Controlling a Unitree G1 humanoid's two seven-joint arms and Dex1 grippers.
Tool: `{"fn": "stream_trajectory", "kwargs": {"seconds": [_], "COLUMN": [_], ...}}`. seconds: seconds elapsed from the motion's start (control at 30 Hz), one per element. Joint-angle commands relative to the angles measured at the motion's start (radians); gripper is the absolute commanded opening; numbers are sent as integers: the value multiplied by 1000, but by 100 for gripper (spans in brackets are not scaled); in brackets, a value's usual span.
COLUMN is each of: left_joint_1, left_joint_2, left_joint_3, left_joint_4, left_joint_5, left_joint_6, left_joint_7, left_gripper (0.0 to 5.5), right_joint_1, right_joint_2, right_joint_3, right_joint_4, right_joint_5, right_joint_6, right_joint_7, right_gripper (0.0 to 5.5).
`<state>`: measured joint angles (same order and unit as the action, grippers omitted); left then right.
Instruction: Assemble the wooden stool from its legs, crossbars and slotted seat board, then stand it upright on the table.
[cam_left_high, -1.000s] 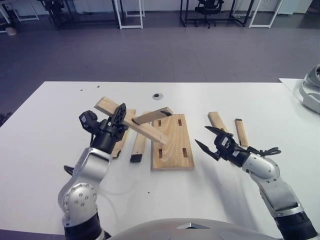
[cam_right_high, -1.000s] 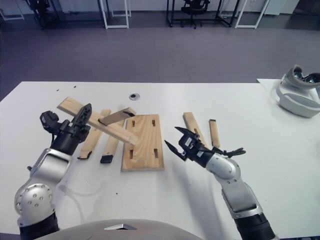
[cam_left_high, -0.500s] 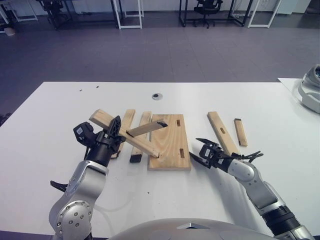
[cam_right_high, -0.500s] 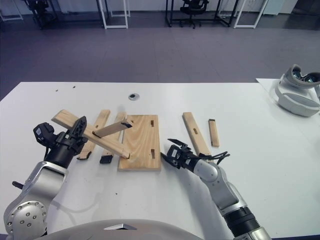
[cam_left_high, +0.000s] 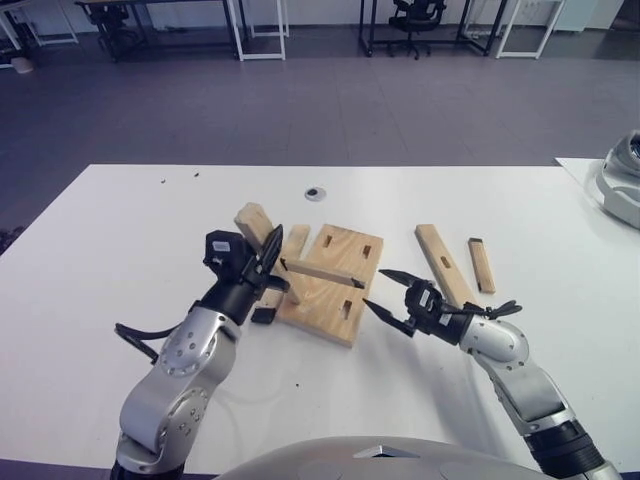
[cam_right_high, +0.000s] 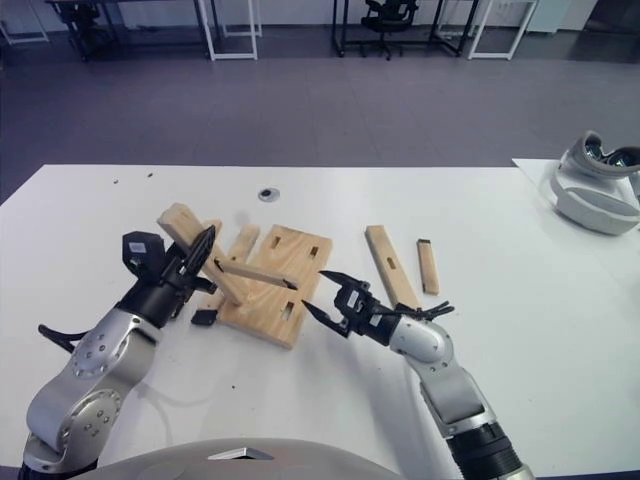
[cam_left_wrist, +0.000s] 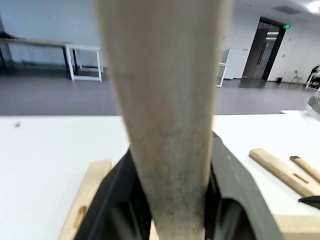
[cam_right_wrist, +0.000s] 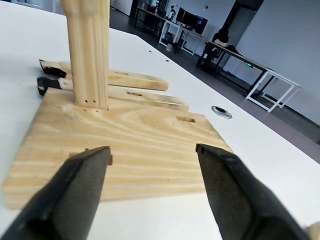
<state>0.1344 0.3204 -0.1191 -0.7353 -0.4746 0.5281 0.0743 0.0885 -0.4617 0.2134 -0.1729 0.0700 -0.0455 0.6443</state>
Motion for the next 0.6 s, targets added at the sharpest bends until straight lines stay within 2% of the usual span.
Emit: {"fn": "stream_trajectory", "kwargs": {"seconds": [0.03, 0.2, 0.27, 0.37, 0.5, 0.6], "left_joint_1": [-29, -150, -195, -210, -247, -384], "left_joint_2": [35, -48, -99, -168, -150, -77], "left_joint_3": [-85, -27, 18, 108, 193, 202], "left_joint_4": [139, 101, 59, -5, -26, -72], "left_joint_5": [118, 52, -47, -348, -723, -874], "left_joint_6": [93, 73, 95, 201, 284, 285], "left_joint_7": [-18, -21, -32, -10, 118, 183], "left_gripper": [102, 103, 163, 207, 274, 316], "right_joint_1": [10, 0, -4, -10, -61, -106], "right_joint_2": [-16, -3, 4, 3, -28, -47], "right_joint_3": [-24, -50, -68, -118, -262, -326], "right_joint_4": [31, 59, 67, 76, 79, 71], "right_joint_5": [-49, -74, -80, -77, -33, -17], "right_joint_6": [14, 16, 23, 41, 77, 100], "right_joint_7": [-35, -82, -105, -148, -201, -215], "right_gripper": [322, 322, 322, 322, 322, 322]}}
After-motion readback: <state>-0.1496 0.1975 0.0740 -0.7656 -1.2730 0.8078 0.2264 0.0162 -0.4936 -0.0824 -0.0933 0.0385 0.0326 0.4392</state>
